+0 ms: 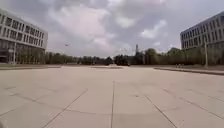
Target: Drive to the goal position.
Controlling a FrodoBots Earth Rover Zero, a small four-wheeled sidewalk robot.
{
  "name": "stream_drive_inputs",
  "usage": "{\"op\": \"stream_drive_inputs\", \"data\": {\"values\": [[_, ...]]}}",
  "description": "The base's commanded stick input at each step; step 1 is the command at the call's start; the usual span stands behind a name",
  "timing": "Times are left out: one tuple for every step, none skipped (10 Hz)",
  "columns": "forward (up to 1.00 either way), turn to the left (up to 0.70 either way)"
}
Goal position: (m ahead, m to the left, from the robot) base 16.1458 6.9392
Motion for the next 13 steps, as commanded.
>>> {"op": "stream_drive_inputs", "data": {"values": [[0.5,-0.02],[0.5,-0.02],[0.5,-0.02],[0.5,-0.02],[0.5,-0.02],[0.5,-0.02],[0.5,-0.02],[0.5,-0.02],[0.5,-0.02],[0.5,-0.02],[0.5,-0.02],[0.5,-0.02],[0.5,-0.02]]}}
